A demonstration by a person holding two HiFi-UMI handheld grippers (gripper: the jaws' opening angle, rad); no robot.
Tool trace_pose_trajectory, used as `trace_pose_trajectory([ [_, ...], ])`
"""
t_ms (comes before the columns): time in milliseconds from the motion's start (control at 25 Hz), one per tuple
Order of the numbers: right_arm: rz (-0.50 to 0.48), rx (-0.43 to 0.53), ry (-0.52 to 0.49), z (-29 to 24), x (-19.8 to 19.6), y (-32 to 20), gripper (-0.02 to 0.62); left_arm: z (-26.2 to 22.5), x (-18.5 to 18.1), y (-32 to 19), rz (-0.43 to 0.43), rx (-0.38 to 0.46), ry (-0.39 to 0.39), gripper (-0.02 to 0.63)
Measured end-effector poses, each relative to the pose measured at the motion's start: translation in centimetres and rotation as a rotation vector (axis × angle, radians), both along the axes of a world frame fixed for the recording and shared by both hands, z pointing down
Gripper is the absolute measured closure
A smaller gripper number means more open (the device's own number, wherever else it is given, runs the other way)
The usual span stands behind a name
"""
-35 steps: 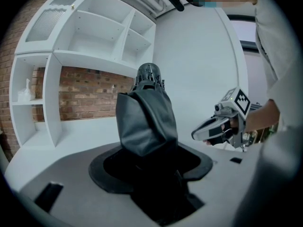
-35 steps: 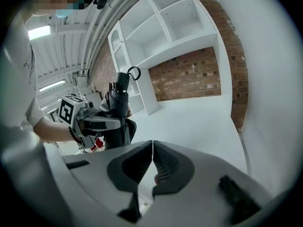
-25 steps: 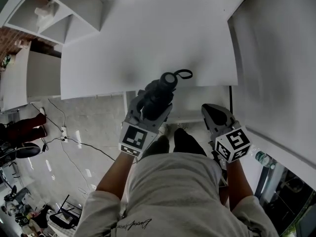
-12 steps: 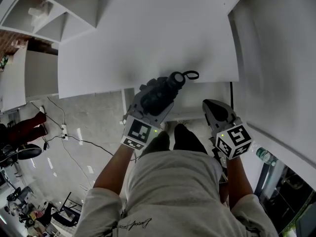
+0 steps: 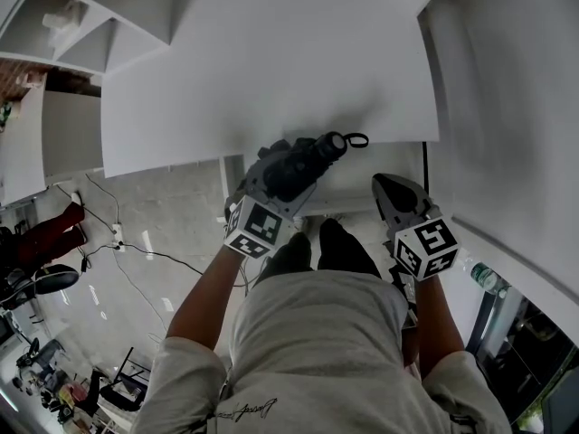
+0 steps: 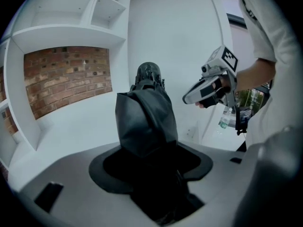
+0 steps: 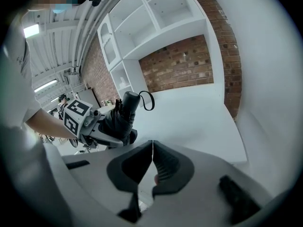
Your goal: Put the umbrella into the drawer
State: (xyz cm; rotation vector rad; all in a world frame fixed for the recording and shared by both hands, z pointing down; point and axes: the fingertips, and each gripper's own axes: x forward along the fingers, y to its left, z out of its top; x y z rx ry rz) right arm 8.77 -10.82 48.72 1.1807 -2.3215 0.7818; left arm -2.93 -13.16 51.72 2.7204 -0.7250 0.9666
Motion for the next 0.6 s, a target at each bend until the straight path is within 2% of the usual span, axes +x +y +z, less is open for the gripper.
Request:
trace_pose_trajectory([
  [600,0.015,-0.040,-0.004,1.9,0.8,0.8,0.568,3.8,1.1,1.3,0.170,-0.024,-0.130,0.330],
])
